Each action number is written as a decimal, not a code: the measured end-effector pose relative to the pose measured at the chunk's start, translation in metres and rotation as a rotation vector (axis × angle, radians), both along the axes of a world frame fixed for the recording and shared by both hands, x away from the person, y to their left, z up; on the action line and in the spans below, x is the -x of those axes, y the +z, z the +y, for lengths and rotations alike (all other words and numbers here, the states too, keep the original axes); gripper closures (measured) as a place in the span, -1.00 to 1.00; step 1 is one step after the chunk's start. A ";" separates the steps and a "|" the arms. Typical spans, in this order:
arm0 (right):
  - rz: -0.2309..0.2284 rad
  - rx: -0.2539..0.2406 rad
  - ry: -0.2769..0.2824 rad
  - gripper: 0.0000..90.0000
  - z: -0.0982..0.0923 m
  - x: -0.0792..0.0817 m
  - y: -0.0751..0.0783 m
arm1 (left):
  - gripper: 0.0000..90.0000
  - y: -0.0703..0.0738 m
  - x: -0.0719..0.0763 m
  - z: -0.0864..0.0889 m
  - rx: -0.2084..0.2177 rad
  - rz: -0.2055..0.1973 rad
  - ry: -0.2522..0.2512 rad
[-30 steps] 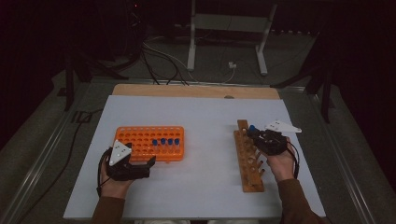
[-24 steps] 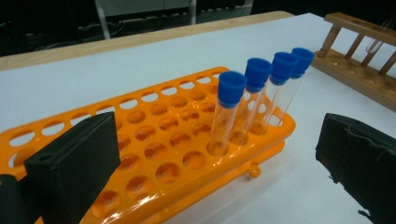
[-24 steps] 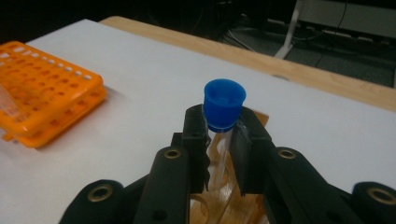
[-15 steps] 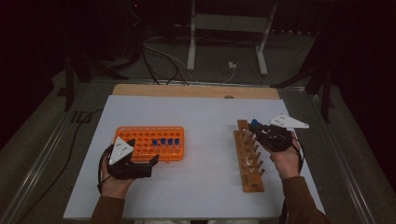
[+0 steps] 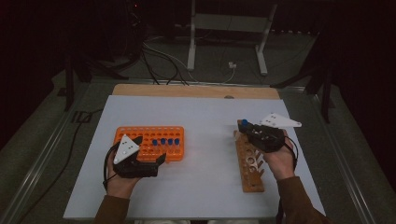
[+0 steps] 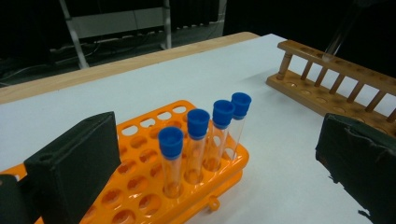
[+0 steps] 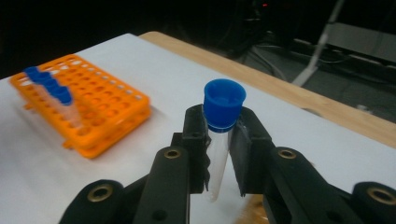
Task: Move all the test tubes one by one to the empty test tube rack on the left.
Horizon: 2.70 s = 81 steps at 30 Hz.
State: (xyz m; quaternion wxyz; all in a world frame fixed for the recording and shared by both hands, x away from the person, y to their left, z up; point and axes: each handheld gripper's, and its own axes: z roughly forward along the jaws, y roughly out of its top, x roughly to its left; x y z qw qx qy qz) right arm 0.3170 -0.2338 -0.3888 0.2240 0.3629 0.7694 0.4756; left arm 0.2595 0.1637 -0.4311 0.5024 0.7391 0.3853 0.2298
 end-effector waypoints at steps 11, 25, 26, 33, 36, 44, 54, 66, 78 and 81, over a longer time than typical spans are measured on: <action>0.041 -0.012 0.113 0.72 0.041 0.006 -0.005 | -0.99 0.006 -0.004 -0.025 -0.006 -0.011 -0.058; 0.078 -0.027 0.213 0.71 0.088 0.013 -0.004 | -0.67 0.002 -0.011 -0.058 -0.007 0.005 -0.150; 0.079 -0.026 0.219 0.71 0.090 0.013 -0.004 | -0.62 0.002 -0.012 -0.060 -0.009 0.010 -0.155; 0.082 -0.025 0.258 0.71 0.104 0.018 -0.004 | 0.08 0.000 -0.014 -0.072 -0.025 0.015 -0.199; 0.085 -0.029 0.268 0.71 0.108 0.020 -0.005 | 0.25 -0.002 -0.015 -0.077 -0.040 0.018 -0.218; 0.087 -0.033 0.288 0.71 0.113 0.022 -0.006 | 0.53 -0.002 -0.016 -0.081 -0.020 0.019 -0.247; 0.091 -0.036 0.304 0.71 0.117 0.023 -0.008 | 0.68 -0.002 -0.015 -0.079 -0.004 0.017 -0.260; 0.091 -0.062 0.319 0.46 0.110 0.022 -0.007 | 0.74 -0.003 -0.016 -0.074 -0.012 0.016 -0.250; 0.071 -0.020 0.153 -0.68 0.087 0.016 -0.010 | 0.74 0.002 -0.015 -0.045 0.020 0.011 -0.173; 0.080 -0.026 0.127 -0.80 0.081 0.015 -0.014 | 0.74 0.003 -0.015 -0.036 0.026 0.011 -0.155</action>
